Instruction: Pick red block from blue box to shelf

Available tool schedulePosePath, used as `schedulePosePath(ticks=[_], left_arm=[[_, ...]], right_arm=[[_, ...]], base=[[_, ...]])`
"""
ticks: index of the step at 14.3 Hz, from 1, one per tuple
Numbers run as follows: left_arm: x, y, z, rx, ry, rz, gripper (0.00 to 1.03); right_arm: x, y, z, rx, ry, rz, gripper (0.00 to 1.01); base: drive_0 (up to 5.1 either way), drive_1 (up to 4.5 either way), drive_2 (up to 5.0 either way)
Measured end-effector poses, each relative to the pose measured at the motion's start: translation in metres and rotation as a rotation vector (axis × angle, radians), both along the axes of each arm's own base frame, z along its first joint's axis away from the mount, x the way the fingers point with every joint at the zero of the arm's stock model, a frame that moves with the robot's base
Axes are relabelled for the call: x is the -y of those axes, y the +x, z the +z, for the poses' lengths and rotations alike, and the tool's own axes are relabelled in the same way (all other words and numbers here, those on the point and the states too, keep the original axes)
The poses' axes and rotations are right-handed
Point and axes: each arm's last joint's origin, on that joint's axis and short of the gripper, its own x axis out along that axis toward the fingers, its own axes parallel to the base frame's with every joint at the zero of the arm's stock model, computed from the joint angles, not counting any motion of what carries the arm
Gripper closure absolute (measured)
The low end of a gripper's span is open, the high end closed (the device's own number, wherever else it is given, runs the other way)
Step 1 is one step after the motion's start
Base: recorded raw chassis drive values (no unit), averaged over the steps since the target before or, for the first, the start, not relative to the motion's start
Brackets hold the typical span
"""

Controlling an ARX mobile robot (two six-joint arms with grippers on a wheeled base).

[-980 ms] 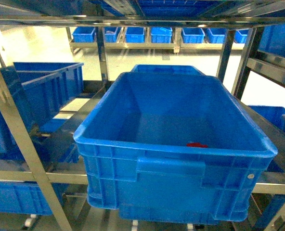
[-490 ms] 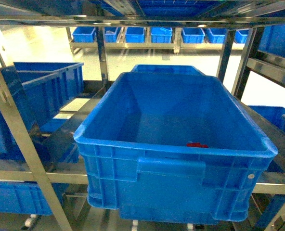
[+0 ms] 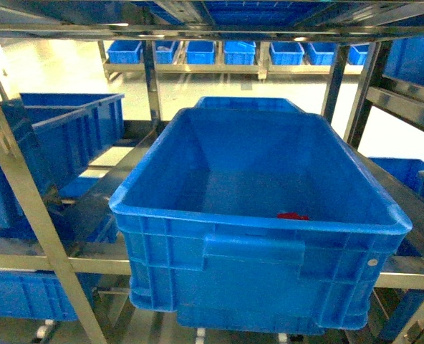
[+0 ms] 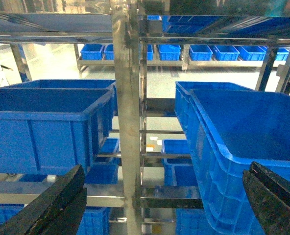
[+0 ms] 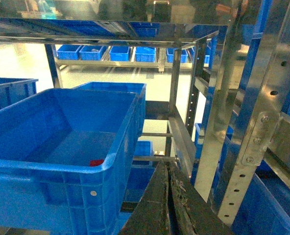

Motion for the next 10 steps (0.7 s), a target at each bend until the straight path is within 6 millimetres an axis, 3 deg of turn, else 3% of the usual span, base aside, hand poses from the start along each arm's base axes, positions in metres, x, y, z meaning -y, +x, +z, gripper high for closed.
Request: schedulePosePath(ticks=[4, 5, 10], left_arm=[[0.0000, 0.0000, 0.0000, 0.000, 0.000, 0.000, 0.05], [0.0000, 0.0000, 0.0000, 0.000, 0.000, 0.000, 0.05], [0.0000, 0.0000, 0.0000, 0.000, 0.000, 0.000, 0.05]], right_arm=[[0.0000, 0.0000, 0.0001, 0.001, 0.000, 0.000, 0.99], [0.0000, 0.0000, 0.0000, 0.000, 0.000, 0.000, 0.94], [0.0000, 0.0000, 0.0001, 0.001, 0.000, 0.000, 0.28]], base=[[0.0, 0.00, 0.0], [0.0, 0.00, 0.0], [0.0, 0.00, 0.0]])
